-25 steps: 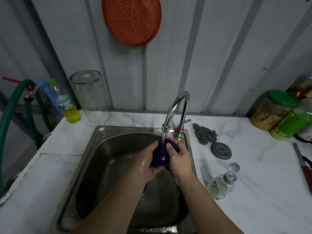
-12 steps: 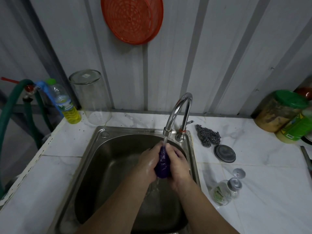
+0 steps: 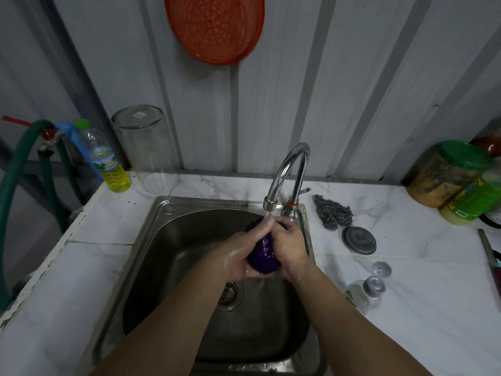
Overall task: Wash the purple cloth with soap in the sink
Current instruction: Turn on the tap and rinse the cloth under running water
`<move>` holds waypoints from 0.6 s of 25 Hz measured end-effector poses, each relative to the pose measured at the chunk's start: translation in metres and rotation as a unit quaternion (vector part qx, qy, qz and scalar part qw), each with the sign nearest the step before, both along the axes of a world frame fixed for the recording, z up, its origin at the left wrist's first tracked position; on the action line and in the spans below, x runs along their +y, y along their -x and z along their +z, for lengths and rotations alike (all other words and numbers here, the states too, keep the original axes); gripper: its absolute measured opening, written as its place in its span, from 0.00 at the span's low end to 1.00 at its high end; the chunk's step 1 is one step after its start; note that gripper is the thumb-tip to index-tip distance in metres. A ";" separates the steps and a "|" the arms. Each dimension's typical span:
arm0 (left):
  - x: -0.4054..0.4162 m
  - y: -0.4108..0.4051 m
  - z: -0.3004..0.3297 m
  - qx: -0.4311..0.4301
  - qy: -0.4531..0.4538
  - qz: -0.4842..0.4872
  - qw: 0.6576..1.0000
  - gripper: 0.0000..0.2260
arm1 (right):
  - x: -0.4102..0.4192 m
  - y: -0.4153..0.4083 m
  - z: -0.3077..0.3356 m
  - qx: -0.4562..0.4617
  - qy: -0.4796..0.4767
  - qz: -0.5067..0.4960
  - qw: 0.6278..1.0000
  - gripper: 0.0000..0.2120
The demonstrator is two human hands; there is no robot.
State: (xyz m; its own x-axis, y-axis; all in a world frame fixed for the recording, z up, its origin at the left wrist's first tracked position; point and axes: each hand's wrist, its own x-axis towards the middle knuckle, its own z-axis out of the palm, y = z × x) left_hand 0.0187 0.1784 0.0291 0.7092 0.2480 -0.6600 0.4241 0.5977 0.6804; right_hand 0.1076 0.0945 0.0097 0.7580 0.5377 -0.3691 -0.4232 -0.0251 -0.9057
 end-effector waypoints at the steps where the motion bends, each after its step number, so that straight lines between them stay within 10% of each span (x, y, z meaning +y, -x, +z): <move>1: 0.000 0.003 0.001 -0.004 -0.015 -0.025 1.000 0.38 | -0.001 -0.002 0.000 0.001 -0.002 0.010 1.000 0.02; 8: -0.005 0.013 0.006 0.013 -0.128 -0.153 0.980 0.24 | -0.007 -0.005 0.004 -0.048 -0.046 0.120 0.991 0.16; 15: -0.021 -0.002 -0.007 0.137 -0.368 -0.141 0.909 0.05 | 0.009 0.002 0.009 -0.103 0.034 0.089 0.990 0.06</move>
State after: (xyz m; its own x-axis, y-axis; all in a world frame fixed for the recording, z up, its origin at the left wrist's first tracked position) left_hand 0.0202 0.1575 0.0218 0.6470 0.5278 -0.5503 0.7034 -0.1348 0.6979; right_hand 0.1054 0.1034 0.0187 0.7163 0.6493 -0.2558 -0.2127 -0.1460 -0.9661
